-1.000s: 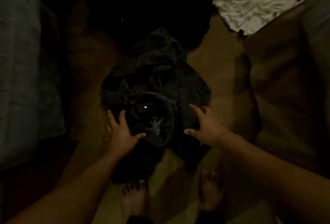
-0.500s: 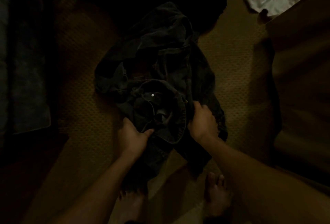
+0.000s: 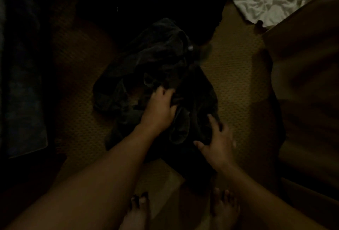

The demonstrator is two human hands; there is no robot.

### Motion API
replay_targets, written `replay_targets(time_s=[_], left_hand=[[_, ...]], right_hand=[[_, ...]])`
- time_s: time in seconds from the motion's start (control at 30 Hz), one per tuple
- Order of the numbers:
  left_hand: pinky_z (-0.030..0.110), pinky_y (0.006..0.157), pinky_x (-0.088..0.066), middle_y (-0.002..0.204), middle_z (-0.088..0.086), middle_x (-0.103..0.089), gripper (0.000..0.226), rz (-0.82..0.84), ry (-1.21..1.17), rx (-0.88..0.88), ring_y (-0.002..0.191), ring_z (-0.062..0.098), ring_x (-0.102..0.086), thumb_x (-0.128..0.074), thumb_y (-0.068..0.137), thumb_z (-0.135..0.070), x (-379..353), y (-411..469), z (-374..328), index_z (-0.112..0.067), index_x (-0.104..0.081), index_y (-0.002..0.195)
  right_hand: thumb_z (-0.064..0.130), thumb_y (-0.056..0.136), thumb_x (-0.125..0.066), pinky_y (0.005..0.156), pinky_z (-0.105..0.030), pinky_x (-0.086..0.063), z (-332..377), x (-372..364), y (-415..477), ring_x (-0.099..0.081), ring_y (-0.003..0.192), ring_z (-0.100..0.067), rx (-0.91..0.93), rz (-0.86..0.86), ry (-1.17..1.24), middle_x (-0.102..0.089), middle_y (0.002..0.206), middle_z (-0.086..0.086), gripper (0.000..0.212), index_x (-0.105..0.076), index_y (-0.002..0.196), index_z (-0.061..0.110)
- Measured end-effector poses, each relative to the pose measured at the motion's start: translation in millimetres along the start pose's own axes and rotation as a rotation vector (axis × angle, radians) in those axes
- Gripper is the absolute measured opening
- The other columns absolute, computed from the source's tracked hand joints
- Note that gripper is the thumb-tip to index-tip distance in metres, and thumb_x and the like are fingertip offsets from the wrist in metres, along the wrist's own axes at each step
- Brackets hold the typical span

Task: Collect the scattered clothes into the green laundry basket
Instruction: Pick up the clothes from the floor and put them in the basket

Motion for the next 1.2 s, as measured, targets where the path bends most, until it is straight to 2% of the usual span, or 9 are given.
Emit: replay_targets(time_s=[0.2,0.37,0.47,0.63,0.77,0.87,0.97,1.07,1.2], left_hand=[[0.039,0.108,-0.039,0.146,0.006,-0.033,0.055,0.127,0.039,0.019,0.129,0.028,-0.036,-0.046,0.103,-0.03,-33,-16,16,-0.021,-0.031,0.155],[0.049,0.123,-0.02,0.162,-0.002,-0.023,0.071,0.182,0.13,-0.102,0.149,0.024,-0.025,-0.048,0.096,-0.06,14,-33,16,-0.031,-0.028,0.157],[0.068,0.115,0.011,0.168,-0.011,0.01,0.09,0.251,0.34,-0.099,0.155,0.026,0.012,-0.046,0.081,-0.083,32,-61,27,-0.05,-0.01,0.156],[0.072,0.117,-0.007,0.16,-0.023,0.033,0.091,0.413,0.198,-0.052,0.14,0.02,0.048,-0.054,0.089,-0.068,-1,-82,55,-0.055,0.01,0.153],[0.05,0.126,-0.004,0.162,-0.026,0.021,0.081,0.374,-0.096,-0.036,0.145,0.017,0.04,-0.058,0.093,-0.052,-9,-72,64,-0.051,0.0,0.149],[0.043,0.127,-0.006,0.165,-0.024,0.007,0.076,0.436,-0.155,-0.082,0.15,0.015,0.029,-0.06,0.095,-0.045,3,-66,79,-0.062,-0.005,0.145],[0.036,0.125,-0.018,0.159,-0.014,-0.031,0.056,0.469,-0.377,0.02,0.153,0.008,-0.016,-0.069,0.091,-0.02,27,-54,92,-0.062,-0.051,0.123],[0.04,0.112,-0.045,0.115,-0.005,-0.07,0.051,0.132,-0.449,0.24,0.114,0.001,-0.062,-0.057,0.082,0.016,57,-38,109,-0.032,-0.073,0.09],[0.05,0.117,-0.033,0.152,0.012,-0.042,0.066,-0.234,-0.064,0.407,0.141,0.035,-0.039,-0.078,0.083,-0.015,85,1,142,-0.022,-0.05,0.142]], right_hand=[[0.055,0.068,-0.086,0.121,-0.054,-0.018,-21,-39,-7,-0.004,0.152,-0.04,-0.387,0.126,0.315,0.001,0.165,-0.02,0.137,0.015,0.158,0.027],[0.023,0.079,-0.081,0.108,-0.046,-0.042,-7,-45,-14,-0.047,0.13,-0.04,-0.44,-0.096,0.417,-0.049,0.143,-0.019,0.092,-0.028,0.154,0.016],[0.015,0.08,-0.076,0.086,-0.037,-0.054,14,-27,-24,-0.066,0.105,-0.033,-0.498,-0.078,0.636,-0.07,0.112,-0.011,0.043,-0.064,0.121,0.014],[0.013,0.075,-0.081,0.072,-0.029,-0.06,69,30,-52,-0.071,0.079,-0.002,-0.199,-0.115,0.876,-0.073,0.084,0.015,0.031,-0.065,0.085,0.037],[0.028,0.075,-0.083,0.081,-0.033,-0.06,106,60,-36,-0.07,0.091,-0.001,0.087,-0.091,0.851,-0.073,0.1,0.014,0.035,-0.07,0.107,0.034],[0.058,0.081,-0.071,0.11,-0.041,-0.044,127,48,-15,-0.046,0.13,-0.012,0.323,0.098,0.419,-0.047,0.14,0.006,0.066,-0.056,0.138,0.028],[0.068,0.09,-0.05,0.123,-0.055,-0.011,126,11,2,-0.007,0.15,-0.022,0.46,0.186,-0.09,-0.009,0.163,0.001,0.076,-0.029,0.155,0.034],[0.064,0.093,-0.047,0.122,-0.059,0.0,122,-15,16,0.01,0.152,-0.025,0.421,0.278,-0.248,0.007,0.167,-0.001,0.075,-0.019,0.157,0.036],[0.064,0.094,-0.045,0.122,-0.06,0.005,131,-21,19,0.016,0.152,-0.025,0.403,0.31,-0.257,0.013,0.167,0.0,0.075,-0.018,0.158,0.034]])
Point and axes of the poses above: each hand's wrist, its own y-axis towards the middle knuckle, its own x-axis out of the back of the hand, z = x × y, the point moved 2 cm from there along y, towards the middle knuckle
